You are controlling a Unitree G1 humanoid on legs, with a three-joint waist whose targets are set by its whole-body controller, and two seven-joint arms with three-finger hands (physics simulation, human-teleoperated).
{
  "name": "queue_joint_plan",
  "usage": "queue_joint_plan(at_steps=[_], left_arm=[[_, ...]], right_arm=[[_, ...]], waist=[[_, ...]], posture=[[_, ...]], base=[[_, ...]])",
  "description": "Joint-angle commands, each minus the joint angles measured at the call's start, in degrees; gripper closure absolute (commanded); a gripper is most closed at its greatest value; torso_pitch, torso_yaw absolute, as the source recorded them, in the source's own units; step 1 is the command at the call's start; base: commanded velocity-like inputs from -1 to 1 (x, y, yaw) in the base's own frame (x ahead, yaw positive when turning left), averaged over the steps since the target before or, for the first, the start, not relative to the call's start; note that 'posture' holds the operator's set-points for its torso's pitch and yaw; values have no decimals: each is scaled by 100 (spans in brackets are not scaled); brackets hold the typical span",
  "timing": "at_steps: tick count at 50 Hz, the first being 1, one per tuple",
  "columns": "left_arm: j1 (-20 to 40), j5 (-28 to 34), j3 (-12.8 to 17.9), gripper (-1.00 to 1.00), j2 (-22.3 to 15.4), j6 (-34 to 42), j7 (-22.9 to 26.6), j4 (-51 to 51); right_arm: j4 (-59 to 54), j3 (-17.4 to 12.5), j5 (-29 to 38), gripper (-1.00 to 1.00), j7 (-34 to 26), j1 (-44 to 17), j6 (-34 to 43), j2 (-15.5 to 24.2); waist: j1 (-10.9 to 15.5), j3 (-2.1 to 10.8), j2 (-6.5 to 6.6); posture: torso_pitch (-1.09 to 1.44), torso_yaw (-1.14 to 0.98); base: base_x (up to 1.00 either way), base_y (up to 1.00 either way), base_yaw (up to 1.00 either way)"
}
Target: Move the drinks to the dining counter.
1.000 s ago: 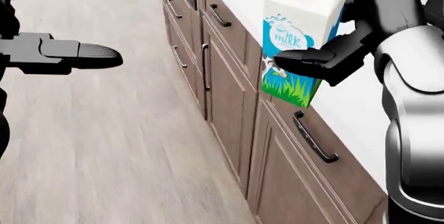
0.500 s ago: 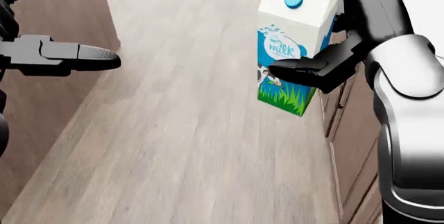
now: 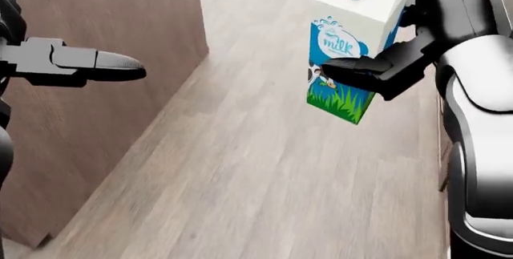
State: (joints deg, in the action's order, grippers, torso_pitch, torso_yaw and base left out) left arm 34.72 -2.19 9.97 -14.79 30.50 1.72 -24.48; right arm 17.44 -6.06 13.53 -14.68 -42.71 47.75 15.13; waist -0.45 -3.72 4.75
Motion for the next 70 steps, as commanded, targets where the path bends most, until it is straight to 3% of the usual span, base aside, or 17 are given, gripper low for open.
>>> queue_joint_plan(at_steps=[1,9,12,22,26,29,37,41,42,43,45,52,55,65,68,69,70], left_arm=[[215,7,-2,-100,-33,-119,-22,-124],[159,13,10,-100,-34,-147,-20,-140],[136,-1,21,-100,-43,-133,-4,-178],[123,23,-15,-100,-5,-126,0,-203],[130,36,-21,-100,5,-117,-7,-209],[125,44,-19,-100,0,-120,4,-212],[215,29,-6,-100,-29,-93,-10,-168],[221,25,-18,-100,-24,-98,2,-166],[220,18,-11,-100,-22,-90,1,-173],[200,29,-16,-100,-26,-112,6,-173],[183,32,-22,-100,-14,-117,6,-182],[163,40,-11,-100,-11,-133,10,-176],[146,29,4,-100,-25,-112,17,-212],[129,67,-26,-100,12,-147,8,-189],[121,53,-6,-100,2,-132,25,-210],[130,55,-4,-100,-5,-135,24,-199],[138,53,-2,-100,-6,-130,21,-197]], right_arm=[[190,-86,5,100,39,-234,-175,88],[221,-79,33,100,41,-168,-190,70],[256,-90,36,100,51,-124,-198,55],[360,-93,23,100,36,-73,-157,54],[388,-81,45,100,9,-47,-143,56],[357,-70,62,100,-2,-32,-186,44],[195,-44,67,100,-55,-171,-266,44],[146,-38,82,100,-77,-200,-291,43],[139,-41,79,100,-81,-206,-305,36],[131,-32,84,100,-91,-196,-317,34],[152,-18,98,100,-114,-172,-318,28],[222,-20,122,100,-150,-115,-303,2],[207,0,184,100,-177,-115,-251,13],[356,-27,219,100,-219,-25,-226,-8],[388,-24,232,100,-244,-40,-192,-1],[394,-15,250,100,-252,-42,-175,7],[397,-21,252,100,-254,-44,-173,5]], waist=[[-7,110,2],[187,190,-451],[227,304,-901],[-18,143,-504],[-35,316,-38],[15,79,-52],[212,205,-350],[191,361,-867],[166,239,-683],[216,100,-800],[105,176,-795],[-22,224,-481],[26,380,54],[113,284,-457],[83,337,-969],[97,341,-717],[96,292,-829]], posture=[[0,0],[0,0],[0,0],[0,0],[0,0],[0,0],[0,0],[0,0],[0,0],[0,0],[0,0],[0,0],[0,0],[0,0],[0,0],[0,0],[0,0]], base=[[53,0,0],[54,0,0],[54,0,0],[54,0,0],[55,0,0],[56,0,0],[56,0,0],[55,0,0],[55,0,0],[55,0,0],[56,0,0],[52,0,0],[21,1,0],[8,0,48],[8,0,73],[7,0,73],[8,0,74]])
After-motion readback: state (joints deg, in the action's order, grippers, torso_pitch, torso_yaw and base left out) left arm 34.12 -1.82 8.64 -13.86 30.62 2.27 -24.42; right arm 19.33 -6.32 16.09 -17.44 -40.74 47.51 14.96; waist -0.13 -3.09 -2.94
